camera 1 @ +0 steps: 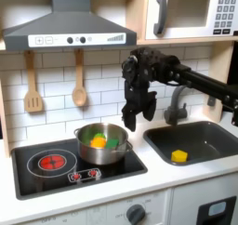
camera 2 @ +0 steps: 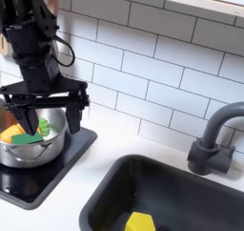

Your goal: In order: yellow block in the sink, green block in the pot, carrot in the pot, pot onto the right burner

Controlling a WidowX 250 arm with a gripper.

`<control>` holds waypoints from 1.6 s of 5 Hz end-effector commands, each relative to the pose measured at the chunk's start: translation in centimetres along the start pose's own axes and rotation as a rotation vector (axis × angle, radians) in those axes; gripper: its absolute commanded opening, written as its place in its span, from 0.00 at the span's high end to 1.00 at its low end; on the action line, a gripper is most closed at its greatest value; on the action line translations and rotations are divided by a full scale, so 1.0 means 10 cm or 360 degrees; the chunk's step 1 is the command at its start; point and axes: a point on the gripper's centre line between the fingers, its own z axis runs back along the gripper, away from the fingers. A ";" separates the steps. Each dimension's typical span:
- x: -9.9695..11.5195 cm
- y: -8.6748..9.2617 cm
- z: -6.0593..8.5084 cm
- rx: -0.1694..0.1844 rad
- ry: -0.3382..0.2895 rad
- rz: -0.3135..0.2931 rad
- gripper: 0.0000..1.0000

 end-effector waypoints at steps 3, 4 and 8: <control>-0.02 0.02 0.03 -0.0011 -0.0022 0.0004 0.00; -0.06 -0.02 0.04 -0.0006 -0.0054 -0.0083 0.00; -0.14 0.05 0.23 -0.0114 -0.0300 -0.0174 0.00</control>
